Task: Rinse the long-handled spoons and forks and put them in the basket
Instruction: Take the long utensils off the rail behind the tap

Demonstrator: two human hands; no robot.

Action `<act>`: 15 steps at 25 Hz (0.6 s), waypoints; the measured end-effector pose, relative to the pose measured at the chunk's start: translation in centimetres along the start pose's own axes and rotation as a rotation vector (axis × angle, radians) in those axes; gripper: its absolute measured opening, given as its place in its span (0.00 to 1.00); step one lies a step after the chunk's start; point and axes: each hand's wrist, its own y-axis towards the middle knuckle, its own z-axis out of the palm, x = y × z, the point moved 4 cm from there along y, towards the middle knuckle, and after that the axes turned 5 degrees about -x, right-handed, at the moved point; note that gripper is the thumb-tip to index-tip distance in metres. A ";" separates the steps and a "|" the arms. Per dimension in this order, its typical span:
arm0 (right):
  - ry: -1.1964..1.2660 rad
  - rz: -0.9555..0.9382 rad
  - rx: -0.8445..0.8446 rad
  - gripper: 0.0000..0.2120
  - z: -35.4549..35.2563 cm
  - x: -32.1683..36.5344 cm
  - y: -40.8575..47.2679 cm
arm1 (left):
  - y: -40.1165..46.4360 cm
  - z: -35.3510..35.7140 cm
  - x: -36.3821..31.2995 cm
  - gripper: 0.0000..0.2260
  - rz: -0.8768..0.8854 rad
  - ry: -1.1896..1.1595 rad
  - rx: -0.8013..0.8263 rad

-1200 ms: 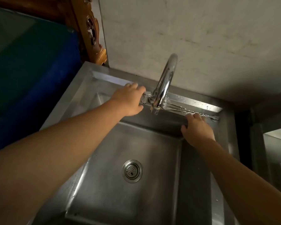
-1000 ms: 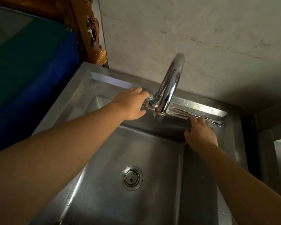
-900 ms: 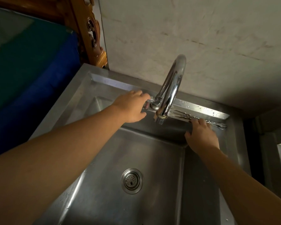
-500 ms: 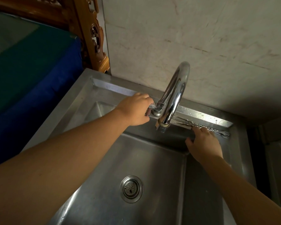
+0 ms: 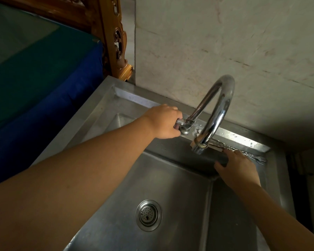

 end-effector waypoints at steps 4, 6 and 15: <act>-0.005 0.000 -0.008 0.29 0.0 0.2 0.0 | 0.1 -0.2 0.0 0.08 -0.022 0.015 0.034; -0.006 -0.001 -0.005 0.29 0.0 0.2 0.0 | 0.2 -0.3 0.0 0.09 -0.030 0.010 0.046; -0.011 -0.007 -0.011 0.29 -0.1 0.2 -0.1 | 1.0 -0.5 -0.1 0.12 -0.064 0.001 0.108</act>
